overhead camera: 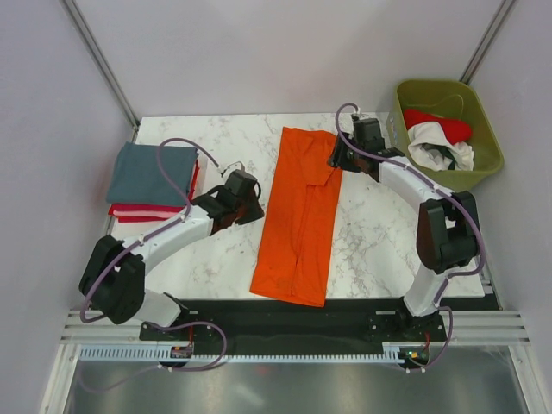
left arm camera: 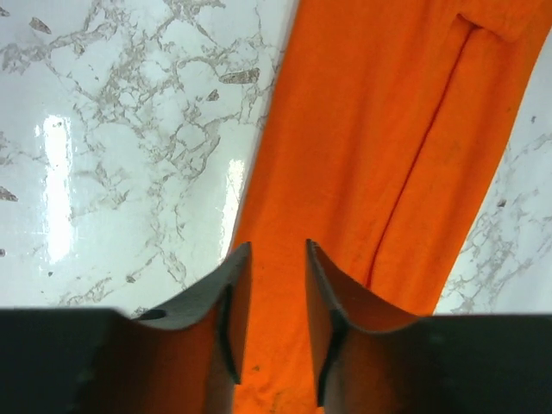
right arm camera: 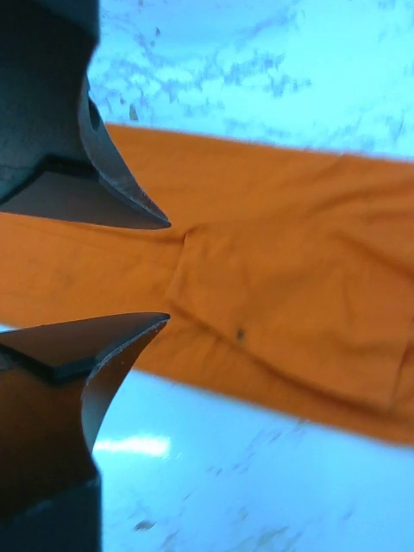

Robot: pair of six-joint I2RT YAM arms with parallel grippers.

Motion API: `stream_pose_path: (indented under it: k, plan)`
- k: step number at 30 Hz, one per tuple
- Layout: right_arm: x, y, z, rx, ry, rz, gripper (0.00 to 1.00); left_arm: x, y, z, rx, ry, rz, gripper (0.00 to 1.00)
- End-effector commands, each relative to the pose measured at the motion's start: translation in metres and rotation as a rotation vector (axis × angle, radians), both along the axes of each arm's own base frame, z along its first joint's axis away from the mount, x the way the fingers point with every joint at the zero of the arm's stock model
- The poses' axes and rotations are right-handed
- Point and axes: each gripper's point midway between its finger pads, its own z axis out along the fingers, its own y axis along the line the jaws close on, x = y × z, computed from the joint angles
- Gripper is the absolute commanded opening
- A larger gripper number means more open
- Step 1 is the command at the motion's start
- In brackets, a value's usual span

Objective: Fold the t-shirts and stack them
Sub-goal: Fold the tshirt

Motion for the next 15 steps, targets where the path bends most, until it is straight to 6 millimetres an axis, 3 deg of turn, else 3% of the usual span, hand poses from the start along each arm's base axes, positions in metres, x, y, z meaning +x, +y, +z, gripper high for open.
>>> stream_pose_path:
  k: [1,3,7,15]
  plan:
    - [0.003,-0.028,-0.011,0.075,-0.007,-0.081,0.56,0.017,-0.013,0.012,-0.008,-0.065,-0.094,0.42]
    - [0.003,-0.032,-0.024,0.078,0.018,-0.089,0.59,0.018,-0.015,0.005,-0.001,-0.052,-0.114,0.44]
    - [0.012,-0.031,-0.052,0.120,0.072,-0.094,0.56,0.018,-0.020,-0.006,-0.010,-0.028,-0.133,0.44]
    - [0.034,-0.031,-0.083,0.158,0.114,-0.116,0.54,0.018,-0.008,-0.028,0.012,0.006,-0.114,0.43]
